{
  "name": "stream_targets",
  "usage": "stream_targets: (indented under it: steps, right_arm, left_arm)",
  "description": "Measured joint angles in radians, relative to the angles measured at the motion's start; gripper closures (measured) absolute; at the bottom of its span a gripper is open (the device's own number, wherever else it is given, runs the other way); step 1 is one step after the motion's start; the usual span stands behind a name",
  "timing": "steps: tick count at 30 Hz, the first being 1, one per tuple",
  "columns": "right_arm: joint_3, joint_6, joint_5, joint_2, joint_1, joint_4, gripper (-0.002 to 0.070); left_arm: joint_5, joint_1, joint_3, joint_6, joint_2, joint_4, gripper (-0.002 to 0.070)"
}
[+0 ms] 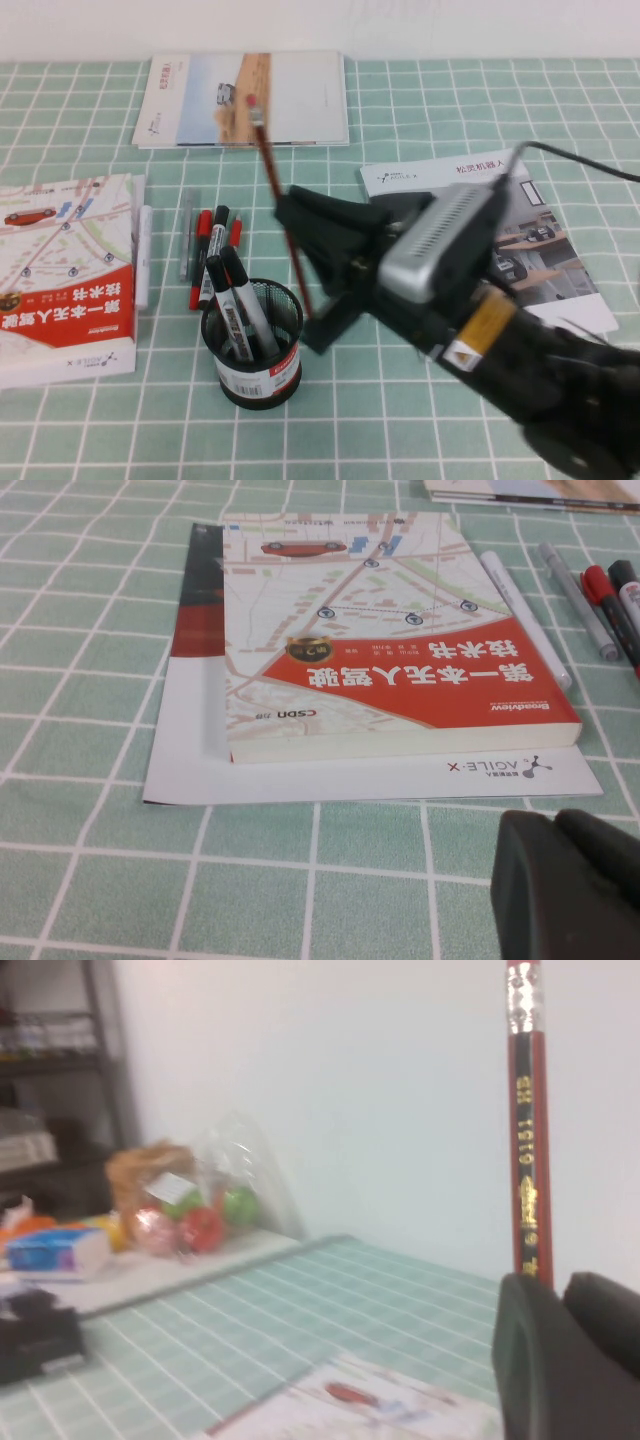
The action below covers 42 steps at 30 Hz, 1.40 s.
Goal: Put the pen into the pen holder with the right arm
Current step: Place the pen onto the pen holder
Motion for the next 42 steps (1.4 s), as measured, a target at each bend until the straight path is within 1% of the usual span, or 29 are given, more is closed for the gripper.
stream_targets:
  steps: [7,18,31,34,36,40,42]
  right_arm:
    - [-0.13,0.049,-0.047,0.145,0.001,-0.12,0.0673]
    - [-0.145,0.051,-0.065,0.262,0.001,-0.125,0.0673]
    - [-0.129,0.051,-0.058,0.293,0.001,-0.1,0.0671]
    - [-0.108,0.051,-0.058,0.295,0.001,-0.079,0.0649]
    - [-0.097,0.051,-0.058,0.295,0.001,-0.074,0.0616]
    - [-0.081,0.051,-0.058,0.295,0.001,-0.055,0.0521]
    - [-0.077,0.051,-0.057,0.295,0.001,-0.05,0.0485]
  left_arm:
    - [0.0,0.0,0.0,0.0,0.0,0.0,0.0679]
    - [0.0,0.0,0.0,0.0,0.0,0.0,0.0679]
    - [0.0,0.0,0.0,0.0,0.0,0.0,0.0679]
    - [0.0,0.0,0.0,0.0,0.0,0.0,0.0679]
    - [0.0,0.0,0.0,0.0,0.0,0.0,0.0679]
    - [0.0,0.0,0.0,0.0,0.0,0.0,0.0679]
    - [0.0,0.0,0.0,0.0,0.0,0.0,0.0679]
